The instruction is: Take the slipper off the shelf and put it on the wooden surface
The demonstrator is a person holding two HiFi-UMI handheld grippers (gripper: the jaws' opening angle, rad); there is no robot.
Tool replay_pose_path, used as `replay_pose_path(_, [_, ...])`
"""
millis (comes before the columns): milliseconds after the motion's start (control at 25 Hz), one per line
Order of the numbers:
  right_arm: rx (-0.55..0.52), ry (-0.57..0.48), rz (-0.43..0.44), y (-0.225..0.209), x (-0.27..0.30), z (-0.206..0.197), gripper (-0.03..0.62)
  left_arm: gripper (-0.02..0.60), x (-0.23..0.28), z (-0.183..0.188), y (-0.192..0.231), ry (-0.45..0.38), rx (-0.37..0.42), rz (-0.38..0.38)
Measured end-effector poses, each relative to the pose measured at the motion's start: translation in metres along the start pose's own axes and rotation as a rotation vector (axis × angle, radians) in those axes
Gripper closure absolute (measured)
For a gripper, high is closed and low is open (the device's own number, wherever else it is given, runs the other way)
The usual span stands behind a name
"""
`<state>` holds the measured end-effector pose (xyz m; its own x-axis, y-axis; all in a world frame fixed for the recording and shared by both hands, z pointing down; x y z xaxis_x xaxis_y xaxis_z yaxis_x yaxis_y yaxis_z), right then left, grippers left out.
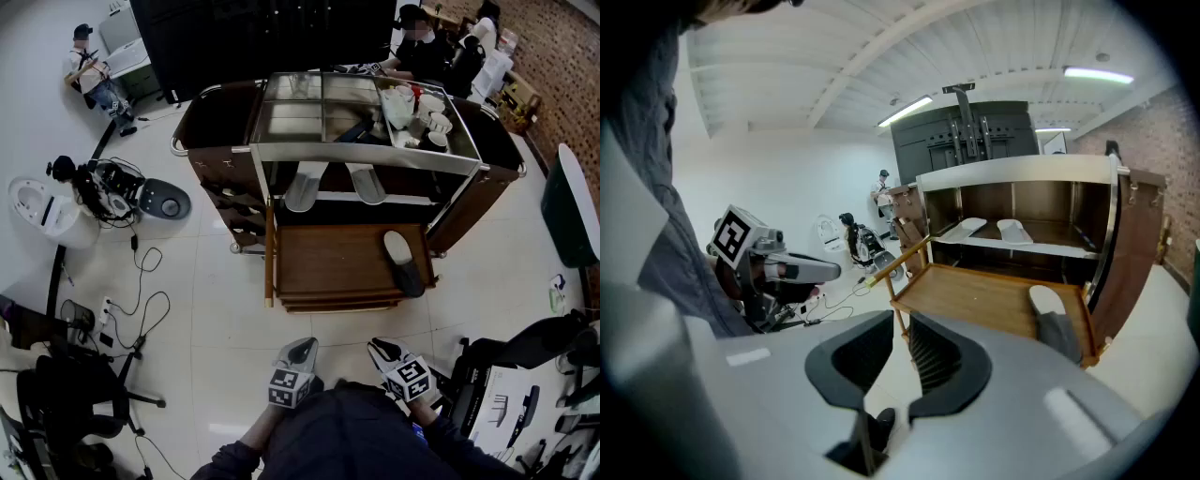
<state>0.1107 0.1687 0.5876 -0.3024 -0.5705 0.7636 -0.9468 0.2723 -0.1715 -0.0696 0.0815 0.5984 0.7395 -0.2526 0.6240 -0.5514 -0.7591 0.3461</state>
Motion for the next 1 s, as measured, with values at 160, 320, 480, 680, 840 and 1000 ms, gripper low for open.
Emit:
replay_pose_path(160, [0.002,-0.001,-0.049,-0.040,0.035,0.043,0.525,0.563,-0.008,0.008,0.041,-0.008,-0.046,0.009])
replay_pose_path(320, [-0.021,-0.002,-0.089,-0.089,0.067,0.096,0.501,0.563,-0.009,0.010,0.073,-0.011,-0.093,0.037])
replay_pose_path(480, [-0.084,0.017,-0.153,-0.159,0.101,0.154,0.465,0.563,-0.008,0.013,0.093,-0.016,-0.143,0.083])
replay_pose_path(680, [-0.034,0.046,-0.197,-0.268,0.158,0.233,0.437,0.563,-0.003,0.027,0.114,-0.013,-0.207,0.160])
replay_pose_path(840, [-0.032,0.097,-0.259,-0.341,0.207,0.286,0.436,0.563,0.002,0.041,0.126,-0.009,-0.261,0.230])
replay_pose_path(1000, [0.007,0.140,-0.294,-0.396,0.257,0.316,0.434,0.563,0.001,0.051,0.128,-0.006,-0.328,0.304])
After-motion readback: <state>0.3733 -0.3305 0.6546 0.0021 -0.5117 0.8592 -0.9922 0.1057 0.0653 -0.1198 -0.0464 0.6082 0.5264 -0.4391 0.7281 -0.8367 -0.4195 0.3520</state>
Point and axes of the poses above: the fingertips, and each gripper's own axes: x forward along the fingers, y to its left, z out of its top, the point moved 5 cm from there along -x, backward along the fingers, and after that the axes turned 14 degrees about y, right-handed, at the moved point
